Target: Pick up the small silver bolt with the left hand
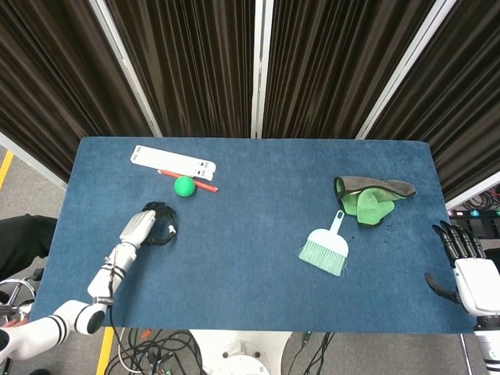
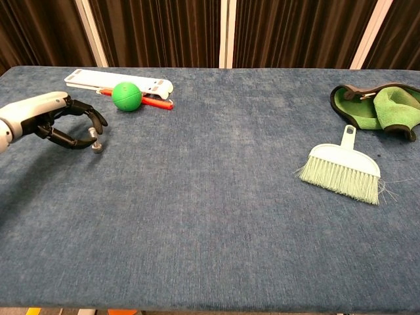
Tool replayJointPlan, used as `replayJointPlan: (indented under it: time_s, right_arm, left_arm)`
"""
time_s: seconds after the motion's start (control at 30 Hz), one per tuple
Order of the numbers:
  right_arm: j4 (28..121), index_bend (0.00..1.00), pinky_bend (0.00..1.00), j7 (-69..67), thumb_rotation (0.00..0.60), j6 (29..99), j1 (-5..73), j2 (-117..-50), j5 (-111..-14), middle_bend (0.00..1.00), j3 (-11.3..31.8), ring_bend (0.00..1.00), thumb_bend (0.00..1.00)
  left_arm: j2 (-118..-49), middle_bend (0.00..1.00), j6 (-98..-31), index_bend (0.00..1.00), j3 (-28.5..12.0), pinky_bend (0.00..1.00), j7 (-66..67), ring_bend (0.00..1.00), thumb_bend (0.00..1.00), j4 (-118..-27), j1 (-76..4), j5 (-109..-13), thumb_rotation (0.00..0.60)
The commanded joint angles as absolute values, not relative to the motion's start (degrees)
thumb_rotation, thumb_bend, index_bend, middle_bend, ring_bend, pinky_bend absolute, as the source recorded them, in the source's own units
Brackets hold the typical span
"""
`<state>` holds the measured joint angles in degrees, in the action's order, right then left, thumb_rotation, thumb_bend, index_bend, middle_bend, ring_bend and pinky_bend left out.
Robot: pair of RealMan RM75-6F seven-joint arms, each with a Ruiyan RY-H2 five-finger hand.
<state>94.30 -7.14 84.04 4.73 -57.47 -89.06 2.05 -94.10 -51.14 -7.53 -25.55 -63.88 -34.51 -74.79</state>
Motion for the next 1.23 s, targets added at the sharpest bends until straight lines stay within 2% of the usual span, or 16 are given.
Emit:
replayJointPlan:
  time_s: [0.03,0.2,0.27,0.4,0.47,0.67,0.87,1.07,1.23]
  right_arm:
    - [94.32,0.00,0.00,-7.12,0.600,84.10,4.71,-57.45,-89.06,0.05,2.07,0.00,0.19]
    - [94.37,0.00,0.00,-7.13,0.600,84.15,4.68,-57.40,-89.11,0.05,2.04,0.00,0.19]
    - [94.35,0.00,0.00,-7.14,0.600,84.27,4.67,-57.40,-89.23,0.05,2.04,0.00,0.19]
    - [94.45,0.00,0.00,-6.93,0.600,84.24,4.87,-57.17,-89.47,0.05,2.15,0.00,0.19]
    - [94.61,0.00,0.00,-6.87,0.600,84.10,5.08,-56.84,-89.60,0.05,2.23,0.00,0.19]
    - [94.36,0.00,0.00,-7.90,0.600,83.21,5.62,-55.88,-89.29,0.05,2.42,0.00,0.19]
    - [93.32,0.00,0.00,-9.83,0.600,82.82,5.70,-56.10,-89.59,0.05,2.03,0.00,0.19]
    - [92.51,0.00,0.00,-11.40,0.600,83.55,5.27,-56.54,-90.26,0.05,1.57,0.00,0.19]
    - [92.00,0.00,0.00,-11.98,0.600,83.90,5.24,-57.13,-90.93,0.05,1.34,0.00,0.19]
  left_arm:
    - [-94.04,0.24,-51.17,0.45,-7.50,0.00,-25.66,0.07,0.37,-63.94,-34.42,-74.90,0.600]
    - [-93.68,0.23,-51.34,0.42,-7.47,0.00,-26.18,0.07,0.38,-64.20,-34.19,-75.30,0.600]
    - [-93.09,0.22,-51.68,0.36,-7.28,0.00,-26.27,0.06,0.38,-64.80,-34.04,-75.85,0.600]
    - [-90.27,0.16,-54.83,0.19,-6.95,0.00,-24.51,0.02,0.36,-67.64,-33.16,-77.79,0.600]
    - [-87.02,0.14,-57.66,0.17,-6.89,0.00,-21.68,0.01,0.33,-70.77,-32.14,-78.73,0.600]
    - [-74.35,0.15,-68.14,0.17,-7.80,0.00,-7.67,0.01,0.26,-84.34,-25.29,-74.91,0.600]
    - [-66.72,0.15,-80.83,0.22,-6.59,0.00,2.39,0.01,0.25,-91.72,-16.80,-73.71,0.600]
    - [-63.58,0.16,-89.71,0.24,-2.45,0.00,3.94,0.01,0.24,-94.79,-9.36,-78.20,0.600]
    - [-62.52,0.16,-92.91,0.24,-0.03,0.00,2.98,0.01,0.22,-96.85,-5.18,-80.22,0.600]
